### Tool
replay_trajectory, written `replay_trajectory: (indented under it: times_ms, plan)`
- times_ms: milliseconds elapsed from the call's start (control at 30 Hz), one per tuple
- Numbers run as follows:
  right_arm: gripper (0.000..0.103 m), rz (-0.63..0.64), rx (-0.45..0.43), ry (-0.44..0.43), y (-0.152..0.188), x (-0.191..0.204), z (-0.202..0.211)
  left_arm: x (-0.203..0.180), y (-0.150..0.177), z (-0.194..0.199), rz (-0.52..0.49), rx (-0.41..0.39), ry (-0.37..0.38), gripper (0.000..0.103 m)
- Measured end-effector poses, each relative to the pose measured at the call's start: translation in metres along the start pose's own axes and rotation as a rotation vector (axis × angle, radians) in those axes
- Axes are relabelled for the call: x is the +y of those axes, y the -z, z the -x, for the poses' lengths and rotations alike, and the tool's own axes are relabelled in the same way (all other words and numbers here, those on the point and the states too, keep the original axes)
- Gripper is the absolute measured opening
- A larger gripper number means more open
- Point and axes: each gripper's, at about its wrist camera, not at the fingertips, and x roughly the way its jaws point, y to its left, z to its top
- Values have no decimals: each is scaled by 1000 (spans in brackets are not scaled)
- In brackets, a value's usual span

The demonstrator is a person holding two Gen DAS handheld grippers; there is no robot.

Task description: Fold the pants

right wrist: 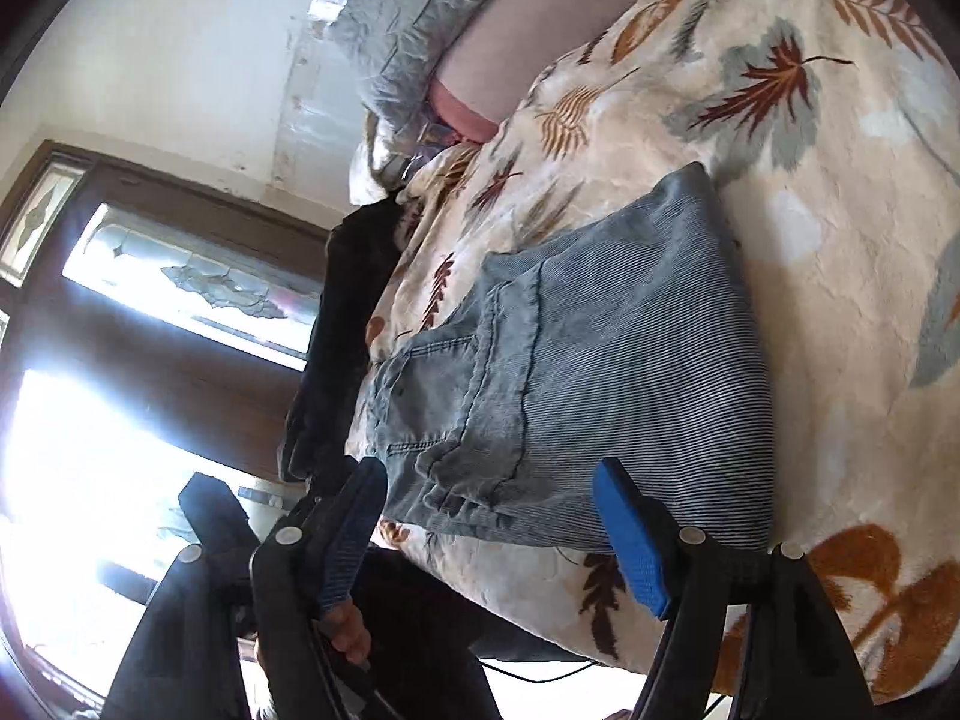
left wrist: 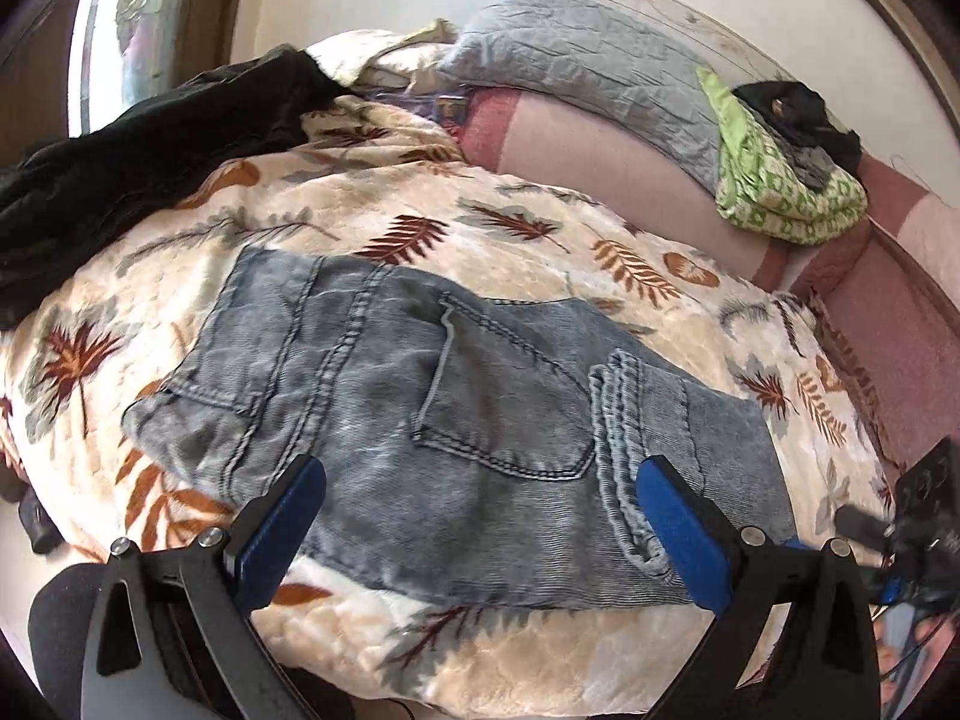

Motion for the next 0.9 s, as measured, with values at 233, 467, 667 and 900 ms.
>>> replay_trajectory:
  times_ms: [233, 467, 667, 900]
  plan:
    - [78, -22, -44, -98, -3, 6, 4, 42, 10, 7, 152, 37, -57, 103]
    - [78, -40, 110, -222, -16, 53, -72, 58, 24, 9, 189, 66, -54, 103]
    - [78, -74, 222, -193, 6, 42, -121, 76, 32, 10, 230, 62, -17, 103]
    - [79, -40, 180, -170, -2, 63, -108, 91, 33, 2, 278, 57, 7, 103]
